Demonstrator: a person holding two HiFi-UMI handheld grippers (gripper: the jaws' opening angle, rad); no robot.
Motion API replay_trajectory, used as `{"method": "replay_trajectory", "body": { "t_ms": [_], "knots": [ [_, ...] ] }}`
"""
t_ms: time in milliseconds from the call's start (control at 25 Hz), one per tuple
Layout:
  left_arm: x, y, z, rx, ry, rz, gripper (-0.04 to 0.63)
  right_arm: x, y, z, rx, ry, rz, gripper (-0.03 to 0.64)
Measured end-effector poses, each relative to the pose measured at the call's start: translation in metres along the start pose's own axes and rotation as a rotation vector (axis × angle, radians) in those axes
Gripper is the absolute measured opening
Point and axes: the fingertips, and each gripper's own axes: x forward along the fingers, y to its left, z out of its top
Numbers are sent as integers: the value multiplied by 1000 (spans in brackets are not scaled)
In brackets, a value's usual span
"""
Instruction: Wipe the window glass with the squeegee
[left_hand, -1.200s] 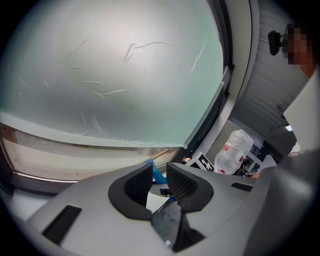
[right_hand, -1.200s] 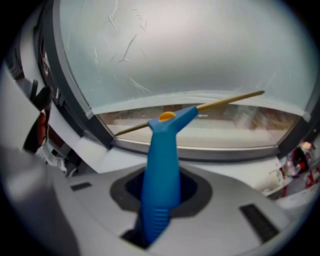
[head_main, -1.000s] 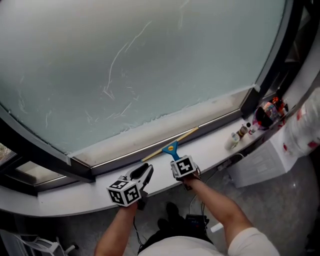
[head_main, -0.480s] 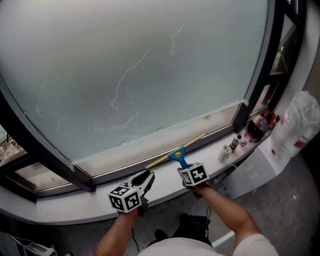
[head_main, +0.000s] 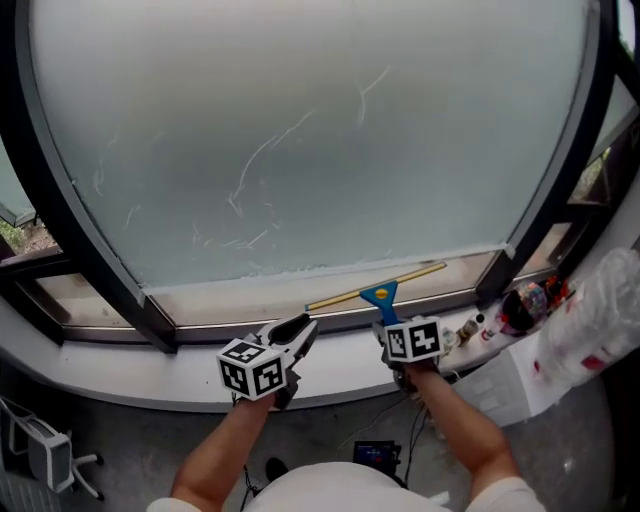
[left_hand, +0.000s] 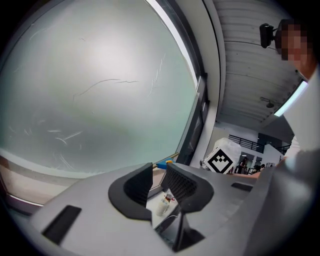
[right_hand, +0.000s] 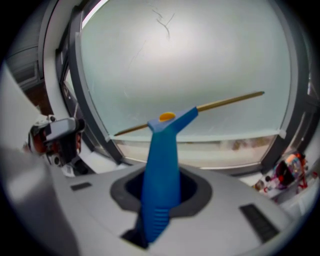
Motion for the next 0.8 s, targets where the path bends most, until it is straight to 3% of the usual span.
{"method": "replay_trajectory", "body": {
  "t_ms": [320, 520, 800],
  "knots": [
    [66, -46, 12, 7, -67, 74, 107, -23, -68, 46, -120, -25, 75, 94],
    [75, -55, 28, 44, -76, 98, 109, -30, -76, 70, -151, -56, 109, 94],
    [70, -56, 69, 128, -102, 58, 107, -40, -64, 106, -148, -116, 107, 94]
  ]
}}
